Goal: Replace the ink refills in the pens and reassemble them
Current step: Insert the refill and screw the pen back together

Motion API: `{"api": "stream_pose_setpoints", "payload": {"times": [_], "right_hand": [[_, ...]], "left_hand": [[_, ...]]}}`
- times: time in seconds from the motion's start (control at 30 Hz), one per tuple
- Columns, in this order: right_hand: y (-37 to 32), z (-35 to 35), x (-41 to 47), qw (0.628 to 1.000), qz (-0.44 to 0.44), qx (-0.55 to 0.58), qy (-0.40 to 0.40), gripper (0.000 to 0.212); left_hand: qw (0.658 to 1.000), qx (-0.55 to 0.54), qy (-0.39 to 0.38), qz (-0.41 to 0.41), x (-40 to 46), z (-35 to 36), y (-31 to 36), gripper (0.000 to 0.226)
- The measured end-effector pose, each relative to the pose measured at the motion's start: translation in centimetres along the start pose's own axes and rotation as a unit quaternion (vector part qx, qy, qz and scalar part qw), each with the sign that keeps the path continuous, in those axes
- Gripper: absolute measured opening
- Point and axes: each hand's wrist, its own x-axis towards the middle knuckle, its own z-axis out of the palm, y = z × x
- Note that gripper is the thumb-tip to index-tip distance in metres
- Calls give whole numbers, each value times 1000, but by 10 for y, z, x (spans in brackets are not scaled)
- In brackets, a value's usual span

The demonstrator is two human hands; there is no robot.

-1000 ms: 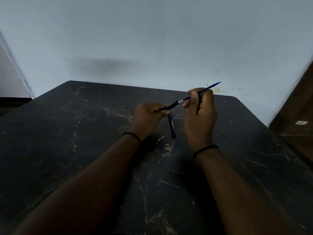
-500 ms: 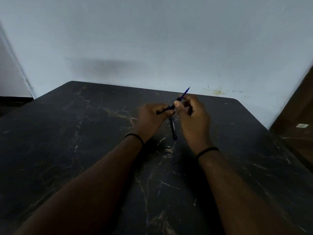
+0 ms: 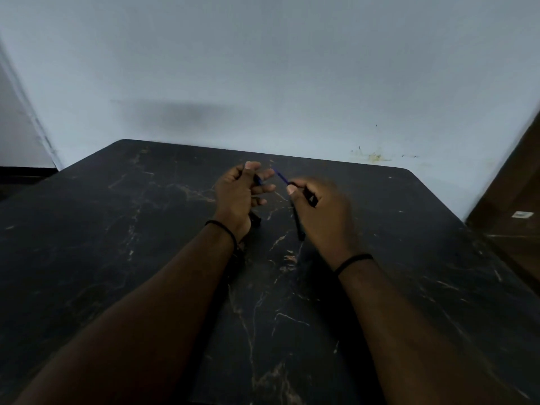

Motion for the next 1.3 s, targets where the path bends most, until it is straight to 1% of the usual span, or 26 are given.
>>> {"api": "stream_pose_setpoints", "payload": {"times": [0.1,0.17,0.37,0.5,0.6,0.73,0.93,1.03,1.1,1.17,1.3], "right_hand": [[6,8,-1,1000,0,-18,-24,18],[8,10,-1,999,8,-21,-35,16],[3,3,-4,997,39,-17,-70,27],[-2,-1,-5,996,44,-22,-80,27],[-3,-2,-5,996,46,-22,-79,30],[-1,-1,-4,996,43,-30,-73,26],[-1,-2,-5,994,36,-43,-90,34],[-2,-4,-5,993,41,-40,-100,30],[-3,-3,-5,992,64,-28,-103,30],[-3,-1,-5,991,94,-16,-90,27],[0,1,-6,993,94,-20,-67,20]], "left_hand": [[1000,-26,6,-8,-1,0,1,19],[999,-30,8,-10,-2,1,1,19],[1000,-26,8,-6,-3,1,3,23],[1000,-13,8,-2,-4,1,4,25],[1000,-9,5,-2,-5,2,4,23],[1000,17,-12,7,-6,4,3,20],[998,58,-38,11,-7,8,-2,22],[996,76,-48,10,-8,11,-6,23],[995,86,-44,12,-8,12,-8,27],[996,81,-38,11,-7,11,-8,30],[998,63,-29,-5,-4,7,-8,21]]}}
